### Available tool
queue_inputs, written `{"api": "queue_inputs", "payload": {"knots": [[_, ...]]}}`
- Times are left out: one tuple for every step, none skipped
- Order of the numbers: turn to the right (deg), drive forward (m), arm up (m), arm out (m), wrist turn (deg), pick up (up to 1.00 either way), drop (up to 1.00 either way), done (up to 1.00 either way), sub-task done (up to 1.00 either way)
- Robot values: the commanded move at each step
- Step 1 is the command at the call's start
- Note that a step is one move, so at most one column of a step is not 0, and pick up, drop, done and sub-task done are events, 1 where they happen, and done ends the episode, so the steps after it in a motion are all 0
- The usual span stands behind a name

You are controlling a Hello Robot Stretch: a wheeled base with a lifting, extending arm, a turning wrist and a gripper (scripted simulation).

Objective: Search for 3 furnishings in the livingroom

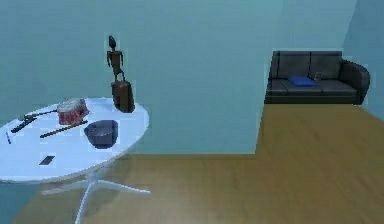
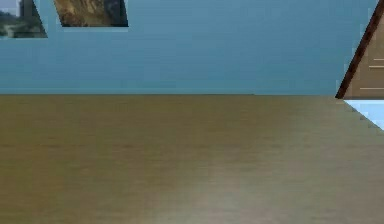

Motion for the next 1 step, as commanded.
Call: {"api": "queue_inputs", "payload": {"knots": [[45.0,0.0,0.0,0.0,0.0,0.0,0.0,0.0,0.0]]}}
